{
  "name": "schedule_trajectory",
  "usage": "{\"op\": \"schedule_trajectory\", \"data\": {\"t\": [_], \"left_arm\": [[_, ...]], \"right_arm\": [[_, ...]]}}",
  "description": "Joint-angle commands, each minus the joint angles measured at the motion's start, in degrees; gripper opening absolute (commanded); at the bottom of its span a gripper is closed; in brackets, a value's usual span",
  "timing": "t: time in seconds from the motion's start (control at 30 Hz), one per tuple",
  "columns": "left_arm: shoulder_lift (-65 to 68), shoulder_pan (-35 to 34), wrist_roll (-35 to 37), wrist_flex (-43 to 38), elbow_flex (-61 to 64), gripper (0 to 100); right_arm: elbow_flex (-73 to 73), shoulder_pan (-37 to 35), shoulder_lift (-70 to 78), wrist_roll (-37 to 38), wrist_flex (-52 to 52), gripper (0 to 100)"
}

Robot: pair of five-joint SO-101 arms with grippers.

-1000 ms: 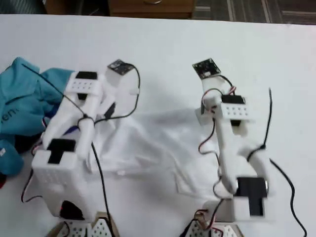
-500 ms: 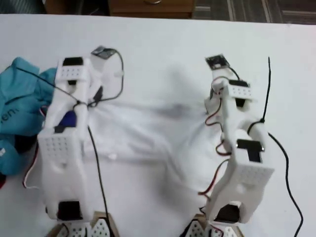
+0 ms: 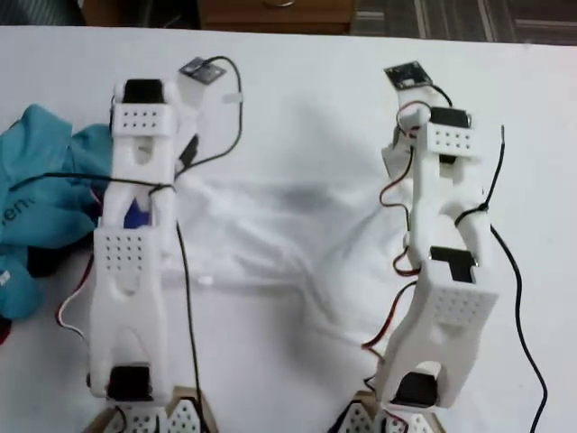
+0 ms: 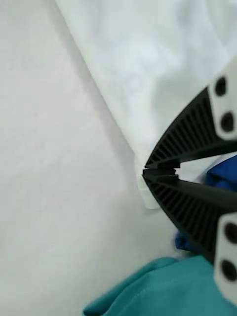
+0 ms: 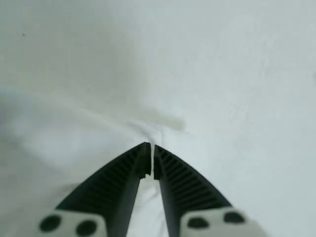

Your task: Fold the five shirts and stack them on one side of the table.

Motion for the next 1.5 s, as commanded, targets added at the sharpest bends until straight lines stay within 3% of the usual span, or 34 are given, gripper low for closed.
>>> {"op": "schedule_trajectory", "data": {"t": [0.0,0.3,0.53,0.73,1.03,1.17,1.33,1.47], "left_arm": [[-9.8,0.4,0.0,1.1,5.3,3],[-39.4,0.5,-1.4,-0.2,40.8,3],[-58.3,1.1,-2.3,-15.5,74.5,3],[-62.9,2.9,-2.1,-27.9,93.1,3],[-63.3,-1.4,-2.9,-43.0,105.7,3],[-63.3,-5.7,-6.0,-44.5,105.6,3],[-63.4,-7.6,-6.2,-44.0,105.9,3],[-63.4,-5.1,-5.7,-41.9,105.7,3]], "right_arm": [[-6.2,0.0,-0.5,-0.4,4.8,1.9],[-12.1,-1.0,-10.7,-0.4,15.9,1.9],[-11.5,-2.8,-20.0,-0.4,23.9,1.9],[2.4,-7.3,-28.5,-1.1,24.1,1.9],[43.3,-17.5,-45.5,-0.6,5.2,1.9],[60.3,-23.5,-48.4,-0.6,-5.5,2.0],[68.0,-30.0,-48.4,-1.1,-11.6,2.9],[68.2,-30.4,-48.4,-0.9,-9.5,14.2]]}}
